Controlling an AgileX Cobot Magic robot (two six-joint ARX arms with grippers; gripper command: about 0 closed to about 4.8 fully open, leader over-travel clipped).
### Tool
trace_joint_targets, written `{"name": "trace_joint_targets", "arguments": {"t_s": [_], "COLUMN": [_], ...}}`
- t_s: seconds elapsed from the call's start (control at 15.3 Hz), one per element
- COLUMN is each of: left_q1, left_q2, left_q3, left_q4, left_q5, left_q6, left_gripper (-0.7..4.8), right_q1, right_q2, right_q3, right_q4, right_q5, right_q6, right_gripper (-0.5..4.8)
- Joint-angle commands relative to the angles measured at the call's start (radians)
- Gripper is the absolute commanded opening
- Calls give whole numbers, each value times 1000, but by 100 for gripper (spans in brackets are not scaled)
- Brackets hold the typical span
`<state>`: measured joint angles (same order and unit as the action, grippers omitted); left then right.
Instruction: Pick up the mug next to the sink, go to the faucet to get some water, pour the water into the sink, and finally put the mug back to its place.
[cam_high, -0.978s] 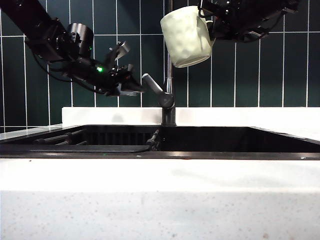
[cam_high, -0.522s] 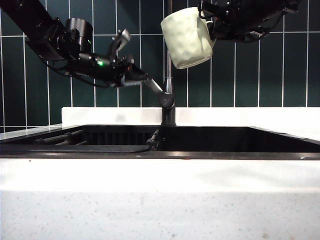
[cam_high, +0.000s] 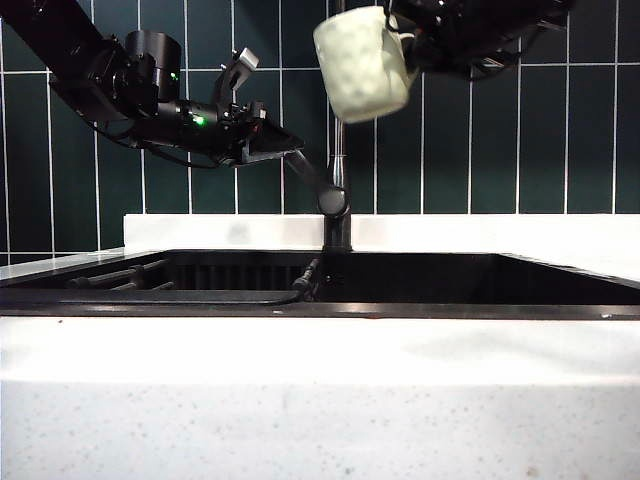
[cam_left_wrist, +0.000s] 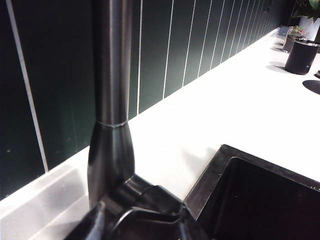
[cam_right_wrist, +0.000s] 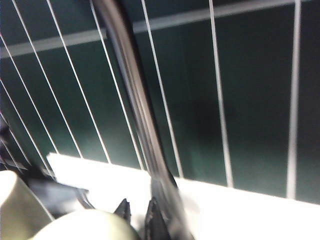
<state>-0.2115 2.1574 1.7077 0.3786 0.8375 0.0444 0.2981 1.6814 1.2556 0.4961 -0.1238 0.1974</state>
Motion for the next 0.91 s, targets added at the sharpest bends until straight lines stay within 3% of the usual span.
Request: {"name": "trace_joint_targets", "arguments": {"t_s": [0.07, 0.2, 0.39, 0.91], "left_q1": [-3, -3, -5, -4], "left_q2": [-8, -8, -8, -8], "left_q3": [4, 4, 4, 7], "left_q4": [13, 12, 11, -32], "left_q5": [40, 108, 181, 129], "left_q6": [-18, -22, -62, -15], "left_gripper": [185, 183, 183, 183], "right_q1": [2, 2, 2, 2], "right_q2": [-8, -8, -8, -8], "right_q3": [46, 60, 60, 60], "right_q4": [46, 34, 6, -14], "right_q5": [-54, -122, -135, -175], "right_q6": [97, 123, 123, 120], "right_gripper": [-2, -1, -1, -1]}}
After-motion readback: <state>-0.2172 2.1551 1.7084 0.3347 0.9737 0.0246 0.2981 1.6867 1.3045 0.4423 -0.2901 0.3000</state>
